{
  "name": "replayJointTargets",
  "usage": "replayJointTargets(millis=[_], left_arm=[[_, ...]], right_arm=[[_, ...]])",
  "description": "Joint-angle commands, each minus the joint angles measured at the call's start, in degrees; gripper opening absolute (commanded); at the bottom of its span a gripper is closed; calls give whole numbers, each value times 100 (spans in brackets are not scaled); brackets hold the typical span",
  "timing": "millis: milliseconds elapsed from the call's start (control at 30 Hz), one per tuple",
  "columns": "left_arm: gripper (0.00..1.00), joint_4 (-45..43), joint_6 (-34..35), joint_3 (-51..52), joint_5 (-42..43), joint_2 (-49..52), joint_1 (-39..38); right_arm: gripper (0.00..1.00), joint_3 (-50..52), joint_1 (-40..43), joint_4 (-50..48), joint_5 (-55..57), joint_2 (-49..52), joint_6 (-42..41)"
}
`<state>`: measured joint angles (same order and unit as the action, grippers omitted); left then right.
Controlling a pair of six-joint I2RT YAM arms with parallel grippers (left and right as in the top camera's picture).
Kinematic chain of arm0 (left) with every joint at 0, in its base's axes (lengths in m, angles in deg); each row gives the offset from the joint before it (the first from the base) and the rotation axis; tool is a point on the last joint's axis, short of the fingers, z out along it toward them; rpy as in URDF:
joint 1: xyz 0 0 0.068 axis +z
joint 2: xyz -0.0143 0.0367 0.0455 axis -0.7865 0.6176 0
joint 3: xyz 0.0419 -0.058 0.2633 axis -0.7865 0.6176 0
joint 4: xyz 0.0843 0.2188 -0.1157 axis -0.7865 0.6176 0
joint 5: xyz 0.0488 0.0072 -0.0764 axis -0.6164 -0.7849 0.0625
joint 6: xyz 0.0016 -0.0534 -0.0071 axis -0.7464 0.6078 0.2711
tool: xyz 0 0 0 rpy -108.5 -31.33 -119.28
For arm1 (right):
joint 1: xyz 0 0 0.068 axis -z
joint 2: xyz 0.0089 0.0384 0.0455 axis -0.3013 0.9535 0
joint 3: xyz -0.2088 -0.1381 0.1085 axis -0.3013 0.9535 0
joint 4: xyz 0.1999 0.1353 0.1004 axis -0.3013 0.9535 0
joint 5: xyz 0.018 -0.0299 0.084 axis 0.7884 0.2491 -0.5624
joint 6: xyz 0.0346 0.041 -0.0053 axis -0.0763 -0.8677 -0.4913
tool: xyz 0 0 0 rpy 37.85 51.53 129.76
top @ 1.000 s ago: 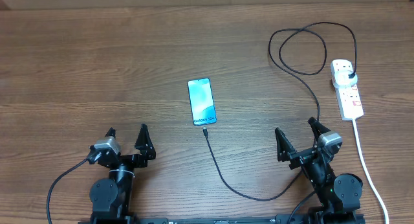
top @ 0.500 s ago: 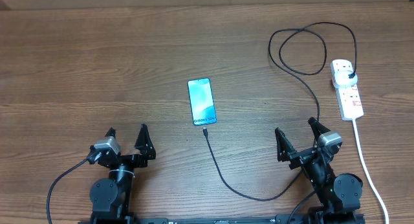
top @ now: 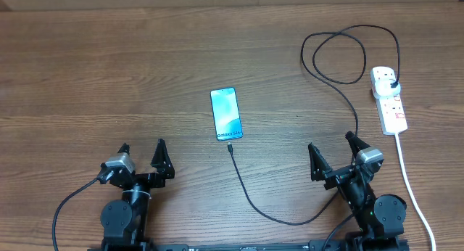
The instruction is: Plug charger to phone and switch on socket
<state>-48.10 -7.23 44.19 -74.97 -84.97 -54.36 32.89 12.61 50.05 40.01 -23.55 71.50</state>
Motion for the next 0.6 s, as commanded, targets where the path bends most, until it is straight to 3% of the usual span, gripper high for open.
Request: replayJointTargets(millis=[0,567], left_arm=[[100,-9,-7,20,-55,-50,33],[100,-11,17,20,-44,-50,31]], right_arm=[[100,48,-26,-20,-2,-11,-15],[100,48,-26,-20,-2,-11,-15]])
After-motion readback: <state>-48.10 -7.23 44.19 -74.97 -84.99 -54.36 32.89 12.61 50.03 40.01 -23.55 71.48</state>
